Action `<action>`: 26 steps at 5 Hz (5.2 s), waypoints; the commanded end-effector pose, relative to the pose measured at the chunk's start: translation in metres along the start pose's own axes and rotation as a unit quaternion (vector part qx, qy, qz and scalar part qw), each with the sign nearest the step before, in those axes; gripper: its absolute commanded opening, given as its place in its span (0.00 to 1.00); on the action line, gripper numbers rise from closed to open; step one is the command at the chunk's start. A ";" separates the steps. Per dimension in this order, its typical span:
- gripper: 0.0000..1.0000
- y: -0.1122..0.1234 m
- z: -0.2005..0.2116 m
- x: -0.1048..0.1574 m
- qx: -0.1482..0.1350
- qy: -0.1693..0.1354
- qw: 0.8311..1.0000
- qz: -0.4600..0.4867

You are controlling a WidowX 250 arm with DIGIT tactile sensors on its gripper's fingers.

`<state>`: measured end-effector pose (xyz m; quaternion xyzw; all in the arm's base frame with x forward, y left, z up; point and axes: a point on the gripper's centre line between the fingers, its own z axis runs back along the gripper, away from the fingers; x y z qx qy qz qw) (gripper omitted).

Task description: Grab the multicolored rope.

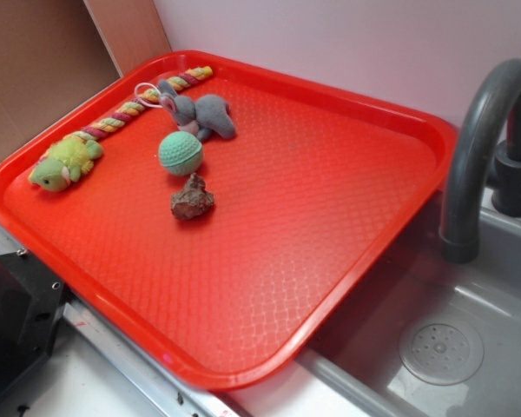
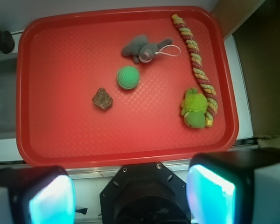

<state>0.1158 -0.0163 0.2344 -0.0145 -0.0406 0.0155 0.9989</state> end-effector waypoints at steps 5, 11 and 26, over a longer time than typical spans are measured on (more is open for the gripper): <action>1.00 0.104 -0.078 0.077 0.024 0.025 0.993 -0.112; 1.00 0.130 -0.193 0.145 -0.009 0.118 0.980 -0.157; 0.00 -0.014 0.038 0.087 -0.021 0.018 0.998 -0.055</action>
